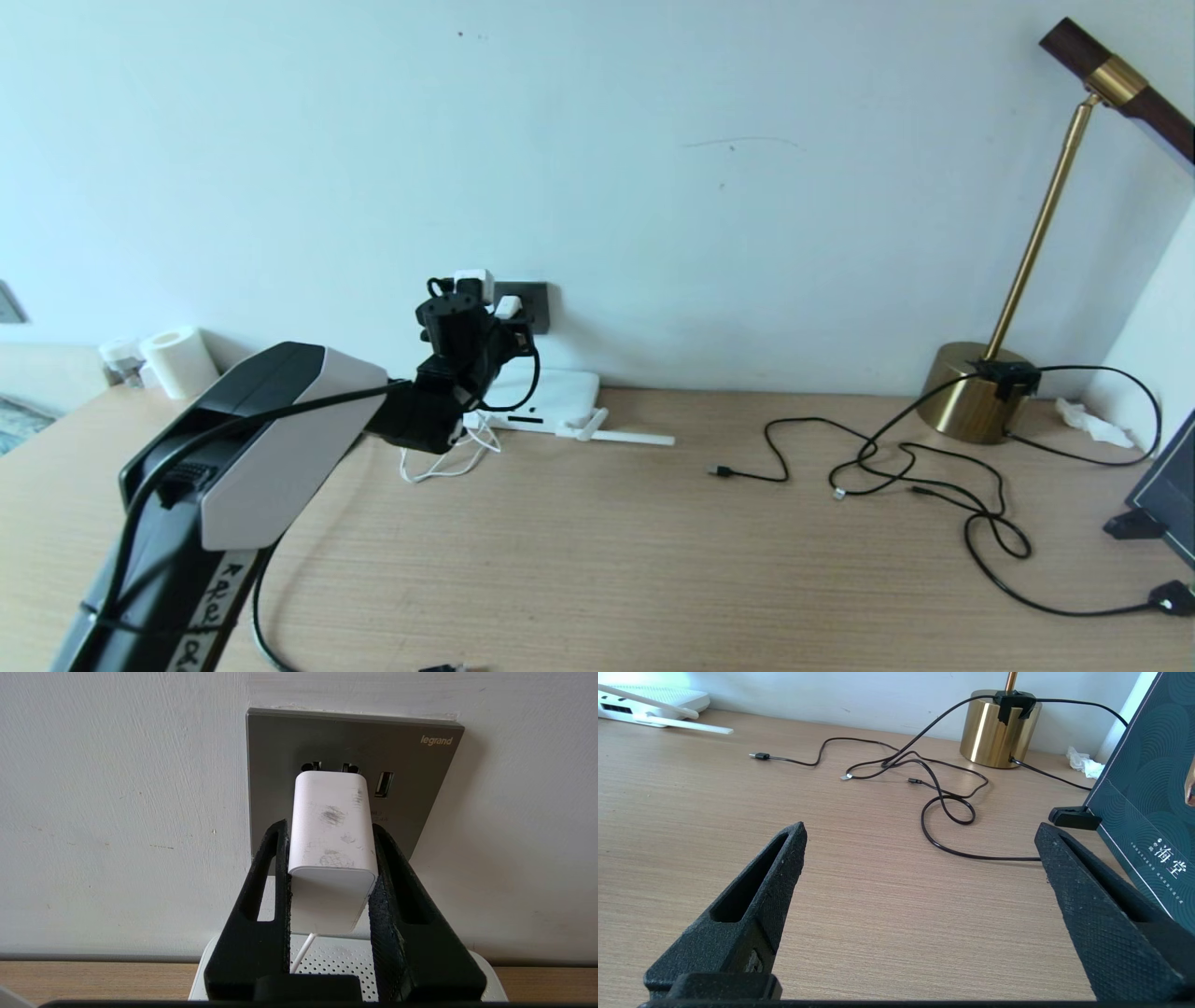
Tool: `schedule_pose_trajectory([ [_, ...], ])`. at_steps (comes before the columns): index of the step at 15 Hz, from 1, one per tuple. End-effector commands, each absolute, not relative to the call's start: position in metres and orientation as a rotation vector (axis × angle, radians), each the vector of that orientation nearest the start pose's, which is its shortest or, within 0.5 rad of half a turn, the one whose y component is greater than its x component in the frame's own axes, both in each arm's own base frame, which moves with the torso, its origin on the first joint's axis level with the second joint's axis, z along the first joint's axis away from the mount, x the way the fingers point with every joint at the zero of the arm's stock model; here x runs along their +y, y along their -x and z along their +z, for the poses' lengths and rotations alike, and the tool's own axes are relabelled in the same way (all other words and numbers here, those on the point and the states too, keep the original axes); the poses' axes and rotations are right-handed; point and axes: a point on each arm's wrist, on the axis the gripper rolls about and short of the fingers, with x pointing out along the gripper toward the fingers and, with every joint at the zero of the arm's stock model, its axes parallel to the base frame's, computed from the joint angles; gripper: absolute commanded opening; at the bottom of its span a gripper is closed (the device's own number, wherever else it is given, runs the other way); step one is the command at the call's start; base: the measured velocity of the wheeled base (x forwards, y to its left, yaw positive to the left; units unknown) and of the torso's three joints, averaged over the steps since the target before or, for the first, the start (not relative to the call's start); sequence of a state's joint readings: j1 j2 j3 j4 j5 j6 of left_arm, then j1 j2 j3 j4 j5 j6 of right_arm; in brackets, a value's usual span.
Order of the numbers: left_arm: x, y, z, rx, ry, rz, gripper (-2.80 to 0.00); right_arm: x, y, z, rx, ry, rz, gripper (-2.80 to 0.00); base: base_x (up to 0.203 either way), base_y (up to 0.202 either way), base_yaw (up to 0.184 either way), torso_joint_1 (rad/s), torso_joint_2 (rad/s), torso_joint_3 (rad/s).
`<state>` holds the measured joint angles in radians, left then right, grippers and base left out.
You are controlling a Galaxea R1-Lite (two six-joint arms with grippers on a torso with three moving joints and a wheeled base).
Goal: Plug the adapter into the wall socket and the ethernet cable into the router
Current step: Pick up plug
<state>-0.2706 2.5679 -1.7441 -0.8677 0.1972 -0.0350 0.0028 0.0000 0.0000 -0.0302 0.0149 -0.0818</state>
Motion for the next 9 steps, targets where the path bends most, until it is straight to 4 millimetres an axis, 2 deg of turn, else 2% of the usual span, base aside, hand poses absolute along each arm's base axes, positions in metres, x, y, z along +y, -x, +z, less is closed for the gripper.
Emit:
schedule_pose_trajectory([
  [1,-0.137,-0.51,0.091,-0.042,0.046,-0.073,-2.8,0.0,0.022,0.076,-0.019,0.083,0.018,0.0,0.0,0.0,0.0,0.0,0.0,0.0],
  [9,-0.136,-0.509,0.101,-0.052,0.048,-0.074,-2.8,0.0,0.022,0.076,-0.021,0.083,0.018,0.0,0.0,0.0,0.0,0.0,0.0,0.0],
])
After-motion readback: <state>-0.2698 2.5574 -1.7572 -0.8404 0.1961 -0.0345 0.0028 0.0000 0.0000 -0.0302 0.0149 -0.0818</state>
